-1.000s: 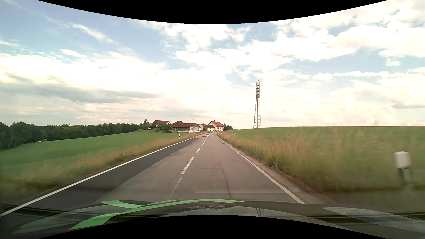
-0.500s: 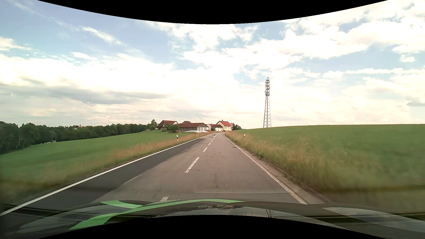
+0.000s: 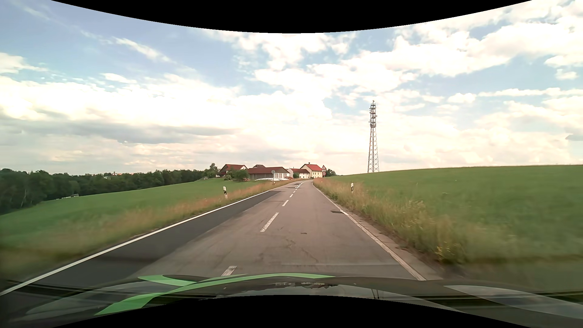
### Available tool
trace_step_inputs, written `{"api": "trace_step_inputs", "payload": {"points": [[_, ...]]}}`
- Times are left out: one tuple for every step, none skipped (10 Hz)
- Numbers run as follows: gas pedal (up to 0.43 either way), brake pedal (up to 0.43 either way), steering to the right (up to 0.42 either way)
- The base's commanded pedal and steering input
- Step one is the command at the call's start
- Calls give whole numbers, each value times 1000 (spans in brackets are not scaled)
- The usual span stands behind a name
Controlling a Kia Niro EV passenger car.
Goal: Follow the waypoints while adhering to traffic rules and regulations
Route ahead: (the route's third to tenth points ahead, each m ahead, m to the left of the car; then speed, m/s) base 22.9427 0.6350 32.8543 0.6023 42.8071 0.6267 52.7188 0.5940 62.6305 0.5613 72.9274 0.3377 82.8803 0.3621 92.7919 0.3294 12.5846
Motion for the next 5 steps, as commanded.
{"api": "trace_step_inputs", "payload": {"points": [[98,0,-10],[98,0,-10],[98,0,-9],[98,0,-3],[110,0,2]]}}
